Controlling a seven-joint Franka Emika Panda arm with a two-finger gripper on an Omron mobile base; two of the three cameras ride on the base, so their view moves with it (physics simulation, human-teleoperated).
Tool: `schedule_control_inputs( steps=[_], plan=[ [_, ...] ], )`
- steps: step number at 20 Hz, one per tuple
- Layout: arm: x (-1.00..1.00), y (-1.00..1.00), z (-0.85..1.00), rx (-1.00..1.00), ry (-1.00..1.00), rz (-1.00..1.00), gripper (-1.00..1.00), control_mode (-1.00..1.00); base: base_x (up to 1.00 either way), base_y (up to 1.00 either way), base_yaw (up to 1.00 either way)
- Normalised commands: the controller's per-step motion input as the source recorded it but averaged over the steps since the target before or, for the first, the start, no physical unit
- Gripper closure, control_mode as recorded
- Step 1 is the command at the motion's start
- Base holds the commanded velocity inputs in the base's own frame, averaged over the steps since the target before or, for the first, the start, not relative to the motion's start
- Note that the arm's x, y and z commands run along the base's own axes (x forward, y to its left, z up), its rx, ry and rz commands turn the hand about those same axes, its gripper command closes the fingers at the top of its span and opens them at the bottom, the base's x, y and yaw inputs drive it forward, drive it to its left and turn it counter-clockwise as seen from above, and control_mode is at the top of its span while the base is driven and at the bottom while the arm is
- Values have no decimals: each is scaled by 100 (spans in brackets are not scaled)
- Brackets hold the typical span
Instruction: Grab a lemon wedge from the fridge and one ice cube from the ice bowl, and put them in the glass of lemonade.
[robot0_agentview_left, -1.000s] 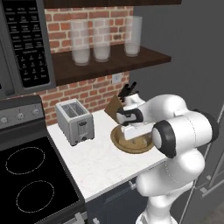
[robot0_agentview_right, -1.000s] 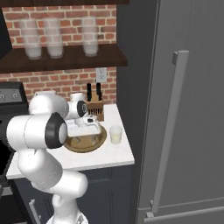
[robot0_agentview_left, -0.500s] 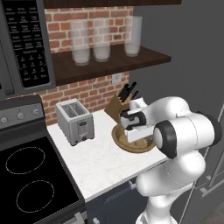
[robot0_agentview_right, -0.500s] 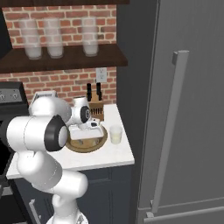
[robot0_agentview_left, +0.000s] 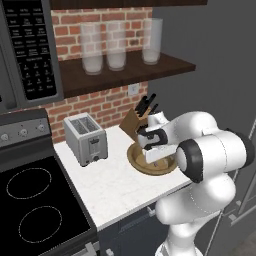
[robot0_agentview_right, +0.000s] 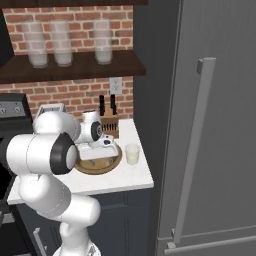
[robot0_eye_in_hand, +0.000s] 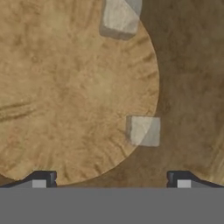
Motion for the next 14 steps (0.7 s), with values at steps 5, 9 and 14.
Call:
schedule_control_inputs(
  steps=[5,9,14],
  plan=[
    [0,10,-3,0,0,4,-100,-100,0,0,0],
    [0,8,-8,0,0,4,-100,-100,0,0,0],
    [0,0,-17,0,0,2,-100,-100,0,0,0]
  ],
)
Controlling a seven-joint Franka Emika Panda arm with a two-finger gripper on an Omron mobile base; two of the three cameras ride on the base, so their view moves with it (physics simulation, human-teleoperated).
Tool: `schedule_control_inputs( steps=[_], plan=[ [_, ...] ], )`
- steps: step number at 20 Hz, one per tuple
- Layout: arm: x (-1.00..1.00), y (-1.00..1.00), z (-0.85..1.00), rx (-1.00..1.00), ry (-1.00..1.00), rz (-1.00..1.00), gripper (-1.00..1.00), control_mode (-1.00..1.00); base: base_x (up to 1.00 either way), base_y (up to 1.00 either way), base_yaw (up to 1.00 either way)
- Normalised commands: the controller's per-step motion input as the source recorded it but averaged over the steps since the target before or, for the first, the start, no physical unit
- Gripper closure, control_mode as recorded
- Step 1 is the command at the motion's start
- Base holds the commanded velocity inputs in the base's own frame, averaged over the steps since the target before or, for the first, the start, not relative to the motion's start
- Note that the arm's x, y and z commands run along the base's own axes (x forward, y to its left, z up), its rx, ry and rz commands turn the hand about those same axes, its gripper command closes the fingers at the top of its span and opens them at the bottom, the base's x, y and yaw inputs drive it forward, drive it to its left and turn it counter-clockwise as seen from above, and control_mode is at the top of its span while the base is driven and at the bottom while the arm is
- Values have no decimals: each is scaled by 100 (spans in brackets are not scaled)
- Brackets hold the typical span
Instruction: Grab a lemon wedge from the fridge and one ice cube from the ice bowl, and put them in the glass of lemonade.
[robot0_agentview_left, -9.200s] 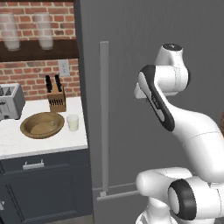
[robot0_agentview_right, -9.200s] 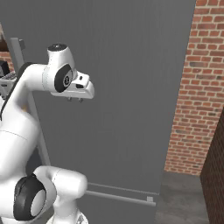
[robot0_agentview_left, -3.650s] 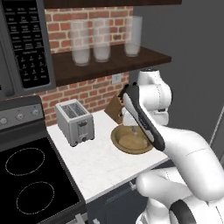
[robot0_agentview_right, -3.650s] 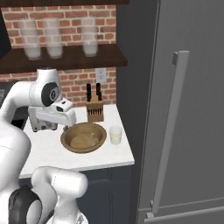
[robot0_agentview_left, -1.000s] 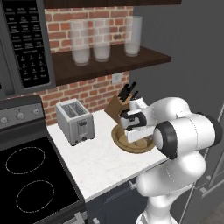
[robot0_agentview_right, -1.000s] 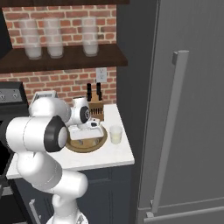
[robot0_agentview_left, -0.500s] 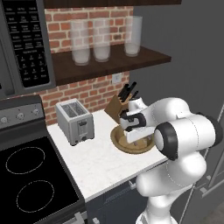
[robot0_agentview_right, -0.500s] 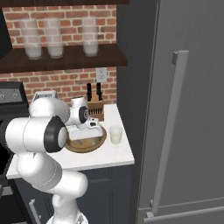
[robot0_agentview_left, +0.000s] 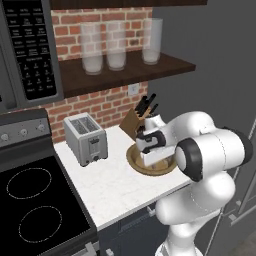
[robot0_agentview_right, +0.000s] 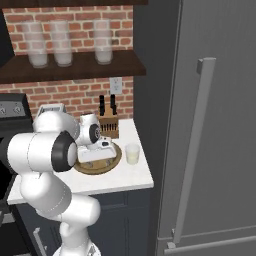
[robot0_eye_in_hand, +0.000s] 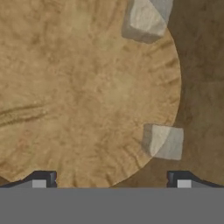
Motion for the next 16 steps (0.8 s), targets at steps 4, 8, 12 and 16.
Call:
schedule_control_inputs(
  steps=[4,8,12,16],
  plan=[
    [0,0,-11,0,0,0,-100,-100,0,0,0],
    [1,0,0,0,-6,0,-100,-100,0,0,0],
    [16,0,0,0,-8,0,-100,-100,0,0,0],
    [29,0,0,0,-2,0,-100,-100,0,0,0]
  ],
)
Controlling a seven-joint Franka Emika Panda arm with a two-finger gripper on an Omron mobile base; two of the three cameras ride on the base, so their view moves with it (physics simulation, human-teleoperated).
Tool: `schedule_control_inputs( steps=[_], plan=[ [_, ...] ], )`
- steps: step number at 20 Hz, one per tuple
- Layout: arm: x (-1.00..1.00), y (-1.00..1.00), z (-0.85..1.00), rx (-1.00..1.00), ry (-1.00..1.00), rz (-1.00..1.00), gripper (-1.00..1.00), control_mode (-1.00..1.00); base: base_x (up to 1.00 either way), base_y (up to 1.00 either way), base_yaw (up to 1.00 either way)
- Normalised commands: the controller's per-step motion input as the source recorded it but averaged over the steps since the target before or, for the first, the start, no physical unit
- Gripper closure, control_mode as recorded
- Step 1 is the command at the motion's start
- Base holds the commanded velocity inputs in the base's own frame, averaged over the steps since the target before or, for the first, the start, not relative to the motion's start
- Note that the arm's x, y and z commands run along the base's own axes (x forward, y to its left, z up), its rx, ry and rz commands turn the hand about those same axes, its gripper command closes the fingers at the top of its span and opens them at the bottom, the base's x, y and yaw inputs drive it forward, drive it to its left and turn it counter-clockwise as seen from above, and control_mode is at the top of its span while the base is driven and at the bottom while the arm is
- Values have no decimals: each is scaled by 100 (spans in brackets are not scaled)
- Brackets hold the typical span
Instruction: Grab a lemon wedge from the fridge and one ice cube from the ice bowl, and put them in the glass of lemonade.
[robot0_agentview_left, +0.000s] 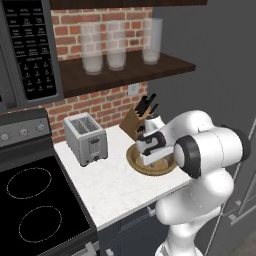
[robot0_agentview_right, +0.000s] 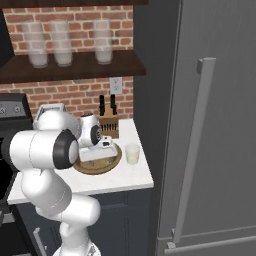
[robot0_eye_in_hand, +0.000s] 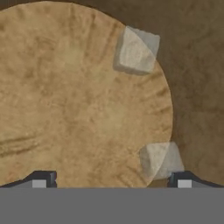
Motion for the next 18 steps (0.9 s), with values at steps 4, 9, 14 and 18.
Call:
schedule_control_inputs(
  steps=[4,9,14,18],
  plan=[
    [2,0,-16,0,0,0,-100,-100,0,0,0],
    [0,0,-2,0,0,0,-100,-100,0,0,0],
    [0,0,0,0,0,0,-100,-100,0,0,0],
    [0,0,0,0,-11,0,-100,-100,0,0,0]
  ],
)
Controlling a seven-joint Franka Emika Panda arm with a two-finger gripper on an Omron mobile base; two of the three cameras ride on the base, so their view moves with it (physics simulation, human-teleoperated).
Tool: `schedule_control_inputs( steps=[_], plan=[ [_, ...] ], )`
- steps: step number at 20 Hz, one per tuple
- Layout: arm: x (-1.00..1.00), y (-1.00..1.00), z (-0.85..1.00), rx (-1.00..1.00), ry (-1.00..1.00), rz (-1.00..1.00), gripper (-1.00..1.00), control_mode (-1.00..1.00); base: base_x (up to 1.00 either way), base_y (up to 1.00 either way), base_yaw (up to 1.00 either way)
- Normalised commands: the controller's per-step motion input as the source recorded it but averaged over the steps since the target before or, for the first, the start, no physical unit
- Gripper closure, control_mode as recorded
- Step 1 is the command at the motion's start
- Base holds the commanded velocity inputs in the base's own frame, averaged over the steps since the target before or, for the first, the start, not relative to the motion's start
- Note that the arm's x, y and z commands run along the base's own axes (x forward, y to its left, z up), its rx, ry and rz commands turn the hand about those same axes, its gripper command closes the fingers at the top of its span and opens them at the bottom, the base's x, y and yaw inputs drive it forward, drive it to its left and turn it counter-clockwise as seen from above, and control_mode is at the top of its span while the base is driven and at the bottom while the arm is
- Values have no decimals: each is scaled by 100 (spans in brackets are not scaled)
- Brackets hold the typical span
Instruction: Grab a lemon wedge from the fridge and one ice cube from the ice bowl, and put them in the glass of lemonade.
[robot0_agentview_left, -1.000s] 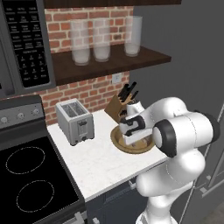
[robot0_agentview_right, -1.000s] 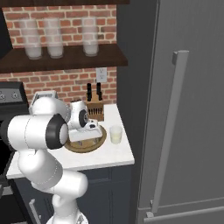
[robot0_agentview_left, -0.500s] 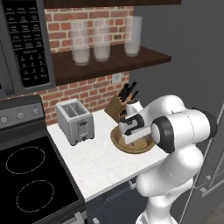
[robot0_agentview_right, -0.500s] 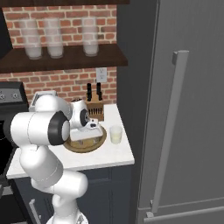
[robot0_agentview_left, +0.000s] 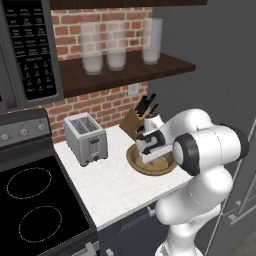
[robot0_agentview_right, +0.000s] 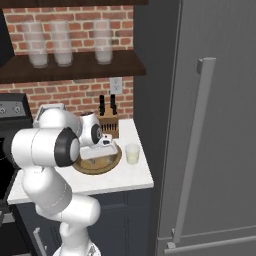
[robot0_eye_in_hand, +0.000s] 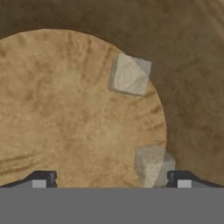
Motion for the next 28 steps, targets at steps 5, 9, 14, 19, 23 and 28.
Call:
schedule_control_inputs(
  steps=[5,9,14,19,23,28],
  plan=[
    [0,0,-7,0,-18,0,-100,-100,0,0,0],
    [0,0,-13,0,-18,0,-100,-100,0,0,0],
    [0,0,-3,0,0,0,-100,-100,0,0,0],
    [0,-3,1,2,0,0,-100,-100,0,0,0],
    [0,-5,1,3,0,0,-100,-100,0,0,0],
    [0,-2,0,3,0,0,-100,-100,0,0,0]
  ],
)
